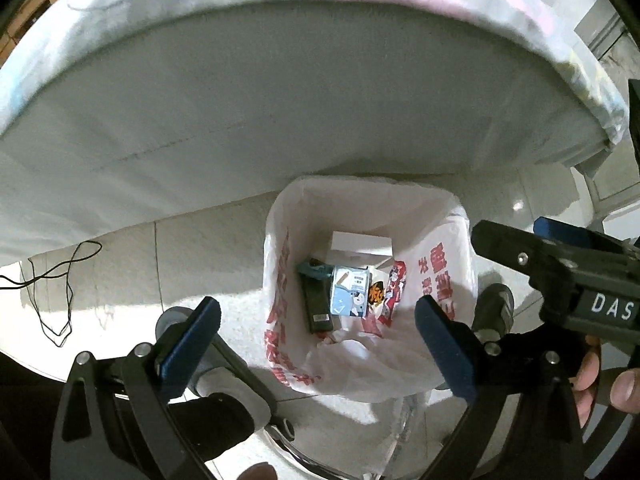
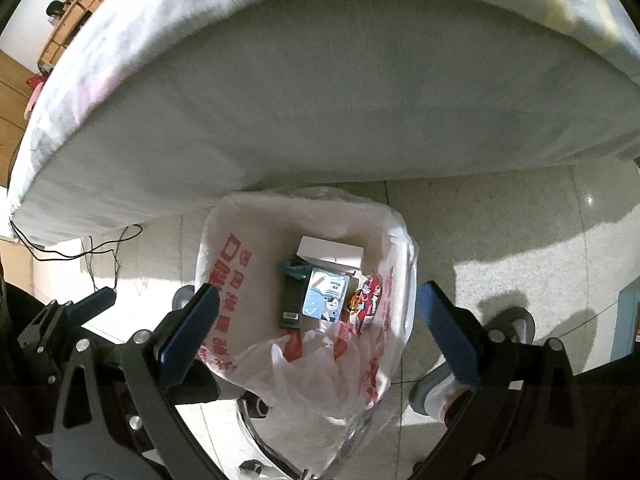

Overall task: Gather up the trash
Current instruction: 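Raise both tools back over the bed toward the medicine box and white packet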

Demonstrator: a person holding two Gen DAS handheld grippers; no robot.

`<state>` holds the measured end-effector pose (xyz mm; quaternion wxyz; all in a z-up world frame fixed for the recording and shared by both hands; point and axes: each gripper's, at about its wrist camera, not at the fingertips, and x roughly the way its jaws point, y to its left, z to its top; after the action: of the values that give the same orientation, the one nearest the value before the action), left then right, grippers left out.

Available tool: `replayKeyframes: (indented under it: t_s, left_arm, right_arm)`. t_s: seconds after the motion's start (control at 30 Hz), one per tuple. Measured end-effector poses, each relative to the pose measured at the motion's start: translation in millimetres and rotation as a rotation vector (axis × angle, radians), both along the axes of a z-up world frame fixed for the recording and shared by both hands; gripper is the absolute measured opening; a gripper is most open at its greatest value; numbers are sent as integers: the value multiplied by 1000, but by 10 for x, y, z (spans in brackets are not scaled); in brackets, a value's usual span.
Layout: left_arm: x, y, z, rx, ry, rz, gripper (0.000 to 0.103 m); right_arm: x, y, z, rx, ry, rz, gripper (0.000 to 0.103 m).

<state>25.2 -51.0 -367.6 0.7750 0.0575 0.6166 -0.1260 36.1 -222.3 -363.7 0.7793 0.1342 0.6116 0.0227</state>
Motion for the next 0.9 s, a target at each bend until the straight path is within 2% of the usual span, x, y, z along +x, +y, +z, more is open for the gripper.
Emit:
replayKeyframes:
  t_s: [0.2, 0.4, 0.7, 0.9]
  left_arm:
    - [-42, 19, 322, -30, -95, -15, 95]
    - [-51, 18, 720, -65, -193, -23, 95]
    - [25, -2, 1257, -103, -269, 1, 95]
    - [105, -85, 1645, -124, -338, 23, 95]
  right_arm:
    - [-100, -83, 294, 53, -71, -29, 98]
    - [-264, -214, 806, 96, -204, -67, 98]
    - [-336, -390, 1469, 60, -351, -87, 97]
    - [-221, -528, 1938, 27, -439, -76, 98]
